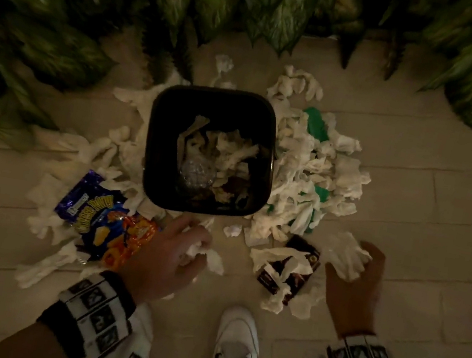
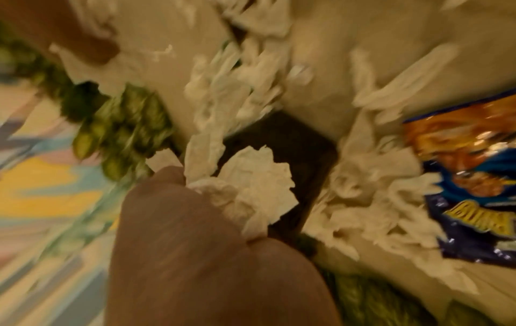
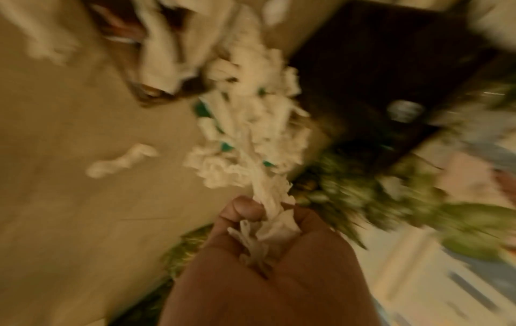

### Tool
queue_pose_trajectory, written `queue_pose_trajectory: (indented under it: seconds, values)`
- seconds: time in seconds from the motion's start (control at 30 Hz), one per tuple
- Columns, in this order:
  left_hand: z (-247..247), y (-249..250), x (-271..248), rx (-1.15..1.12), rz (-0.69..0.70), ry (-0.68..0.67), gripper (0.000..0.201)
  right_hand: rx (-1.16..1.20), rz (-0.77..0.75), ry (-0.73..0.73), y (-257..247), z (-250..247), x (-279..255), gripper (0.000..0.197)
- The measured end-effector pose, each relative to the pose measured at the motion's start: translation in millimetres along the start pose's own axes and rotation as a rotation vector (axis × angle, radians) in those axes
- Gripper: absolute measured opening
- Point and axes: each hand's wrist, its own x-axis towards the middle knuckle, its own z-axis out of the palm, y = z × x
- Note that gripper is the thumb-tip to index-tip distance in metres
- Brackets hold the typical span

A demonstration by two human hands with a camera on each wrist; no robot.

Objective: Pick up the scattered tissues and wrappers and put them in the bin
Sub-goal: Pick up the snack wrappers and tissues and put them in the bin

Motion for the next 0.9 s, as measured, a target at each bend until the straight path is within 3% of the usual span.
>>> queue_pose_trajectory:
  seconds: [0.07,0.23,0.37,0.43,0.53,0.6,0.67,0.73,0.8,0.9]
  values:
    - [-38,33,9,-0.037,0.002,0.155,0.016,0.07,-0.064,-0.055,-58,-11,-23,0.058]
    - [-108,66,57,0.032,-0.078,0.501,0.02,0.179,-0.223,-0.217,-181,7,-43,0.041]
    - [-121,48,107,0.035,-0.189,0.508,0.025,0.16,-0.252,-0.281,-234,57,-22,0.045]
    - [-116,37,123,-0.018,-0.306,0.402,0.034,0.113,-0.192,-0.305,-241,83,-6,0.054]
    - [-111,28,124,-0.069,-0.422,0.195,0.055,-0.084,-0.158,-0.438,-235,103,8,0.093]
    - [-114,26,109,-0.125,-0.417,0.156,0.059,-0.144,-0.225,-0.454,-223,95,8,0.1]
    - [-118,24,81,-0.164,-0.399,0.188,0.056,-0.136,-0.295,-0.371,-202,73,4,0.086]
    - [-114,17,45,-0.156,-0.401,0.273,0.049,-0.119,-0.305,-0.238,-164,49,-3,0.059]
    - [-100,2,4,-0.154,-0.457,0.336,0.036,-0.154,-0.187,-0.166,-113,30,-9,0.034]
    - [-65,-32,-59,-0.188,-0.644,0.268,0.028,-0.347,0.033,-0.255,-29,20,-15,0.022]
